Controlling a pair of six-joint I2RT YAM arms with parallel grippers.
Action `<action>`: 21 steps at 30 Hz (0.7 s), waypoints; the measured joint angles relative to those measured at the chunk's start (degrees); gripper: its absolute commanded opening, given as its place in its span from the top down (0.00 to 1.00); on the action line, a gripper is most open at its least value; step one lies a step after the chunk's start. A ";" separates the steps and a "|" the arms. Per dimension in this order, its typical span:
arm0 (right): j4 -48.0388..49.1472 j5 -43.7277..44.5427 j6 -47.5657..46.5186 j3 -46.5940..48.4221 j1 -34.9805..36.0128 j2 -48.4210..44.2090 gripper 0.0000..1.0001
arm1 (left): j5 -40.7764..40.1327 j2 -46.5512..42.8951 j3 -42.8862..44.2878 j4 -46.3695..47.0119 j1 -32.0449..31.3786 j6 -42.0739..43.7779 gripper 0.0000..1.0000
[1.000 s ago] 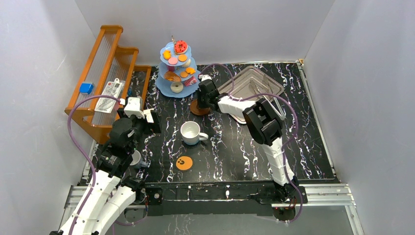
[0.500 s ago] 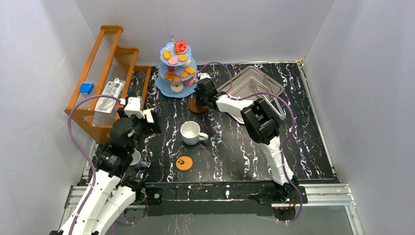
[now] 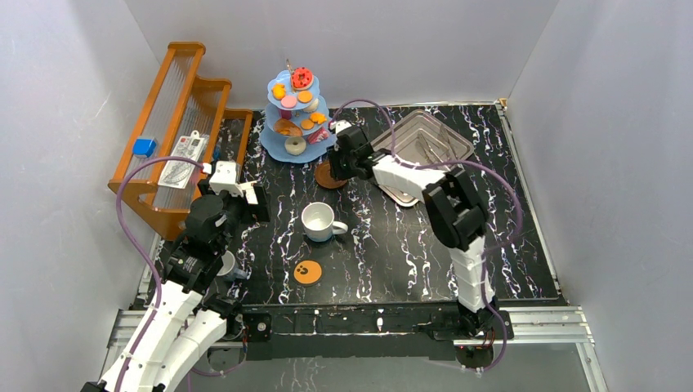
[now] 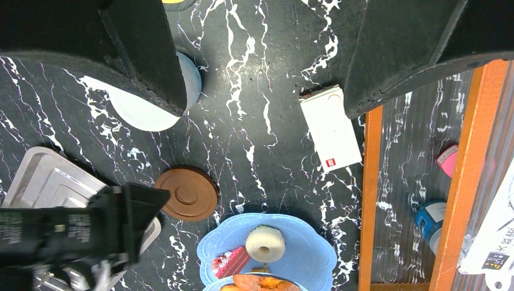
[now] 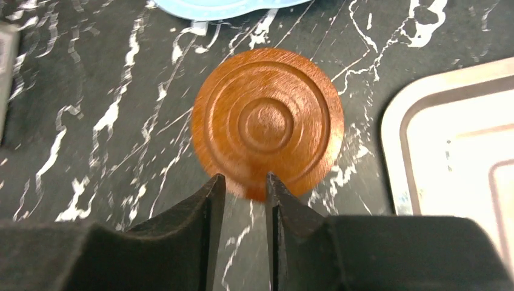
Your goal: Serve the afternoon tea
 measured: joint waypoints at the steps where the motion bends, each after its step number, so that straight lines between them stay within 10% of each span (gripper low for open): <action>1: 0.09 -0.46 -1.14 -2.05 0.00 -2.51 0.57 | 0.00 0.00 0.00 0.00 0.00 0.00 0.02; 21: -0.26 -25.66 -37.20 -26.18 0.17 -27.06 0.34 | 0.02 0.11 0.00 0.00 0.00 0.00 0.02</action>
